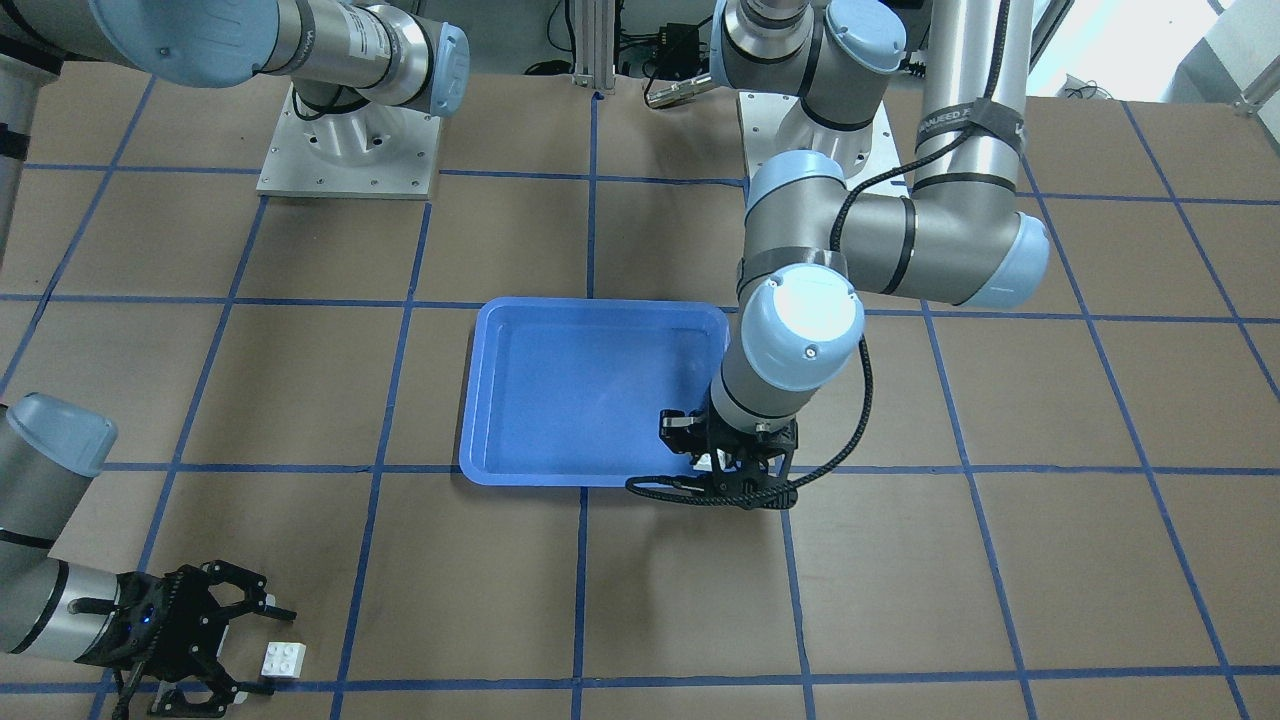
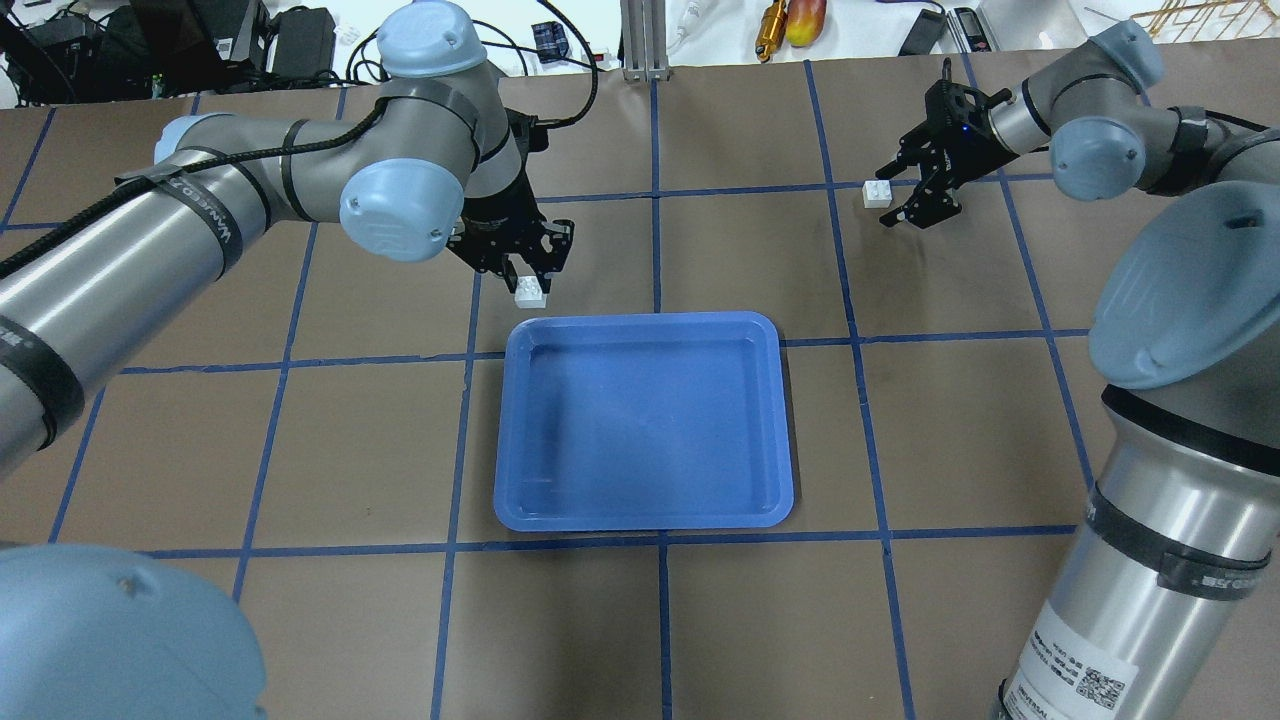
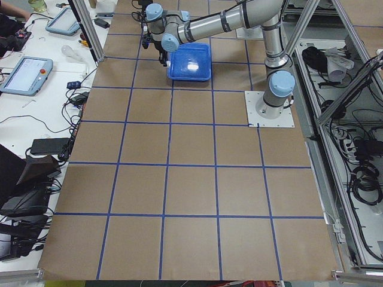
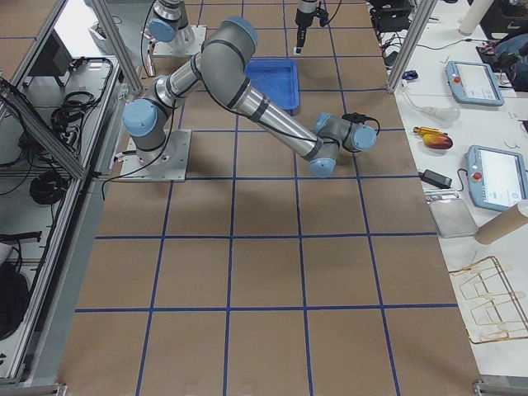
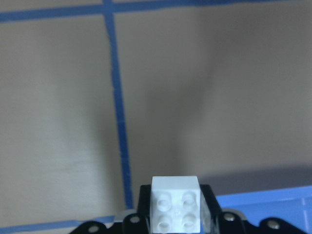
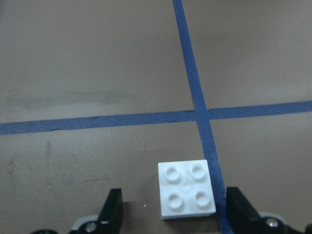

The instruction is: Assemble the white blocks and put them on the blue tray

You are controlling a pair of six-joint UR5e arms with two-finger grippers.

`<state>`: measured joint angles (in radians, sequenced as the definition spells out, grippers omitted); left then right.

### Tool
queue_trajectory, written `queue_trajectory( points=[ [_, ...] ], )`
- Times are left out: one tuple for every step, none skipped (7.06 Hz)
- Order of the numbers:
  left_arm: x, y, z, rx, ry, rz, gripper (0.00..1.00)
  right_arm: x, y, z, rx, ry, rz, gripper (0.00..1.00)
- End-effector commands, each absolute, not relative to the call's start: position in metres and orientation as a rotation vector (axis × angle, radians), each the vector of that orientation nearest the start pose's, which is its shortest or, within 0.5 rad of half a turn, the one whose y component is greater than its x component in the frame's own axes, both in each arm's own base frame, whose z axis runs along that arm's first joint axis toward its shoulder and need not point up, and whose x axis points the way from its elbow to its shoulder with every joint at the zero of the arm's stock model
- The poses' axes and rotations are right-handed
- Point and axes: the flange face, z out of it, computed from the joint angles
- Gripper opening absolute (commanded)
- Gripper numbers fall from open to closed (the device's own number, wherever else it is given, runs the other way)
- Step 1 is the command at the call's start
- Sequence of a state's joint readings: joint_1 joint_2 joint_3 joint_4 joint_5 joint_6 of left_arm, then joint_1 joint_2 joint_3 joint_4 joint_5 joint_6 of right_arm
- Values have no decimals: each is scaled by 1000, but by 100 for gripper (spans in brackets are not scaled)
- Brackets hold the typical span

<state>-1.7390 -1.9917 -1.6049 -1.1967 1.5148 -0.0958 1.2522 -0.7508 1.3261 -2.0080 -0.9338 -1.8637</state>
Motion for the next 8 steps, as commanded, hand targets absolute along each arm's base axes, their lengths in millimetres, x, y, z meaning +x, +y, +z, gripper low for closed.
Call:
queue_trajectory(
  points=[
    [-288,-531,254,55,3169,150,18,-47,-752,149,-1804,1941,-693,6],
    [-306,-520,250,39,3189,42,18,-47,-752,150,-1806,1941,-695,0],
    [-316,-509,238,17,3195,28,18,-45,-752,157,-1813,1941,-700,0],
    [-327,-493,223,-32,3182,69,18,-34,-748,180,-1817,1930,-692,0],
    [-333,-487,217,-21,3173,64,18,-16,-737,212,-1797,1898,-646,0],
    [-337,-485,213,-35,3169,70,18,2,-721,243,-1794,1877,-618,0],
    [-343,-479,209,-71,3163,85,18,25,-701,261,-1806,1851,-601,0],
    [-347,-476,206,-62,3161,92,19,60,-666,277,-1841,1817,-561,0]
  ],
)
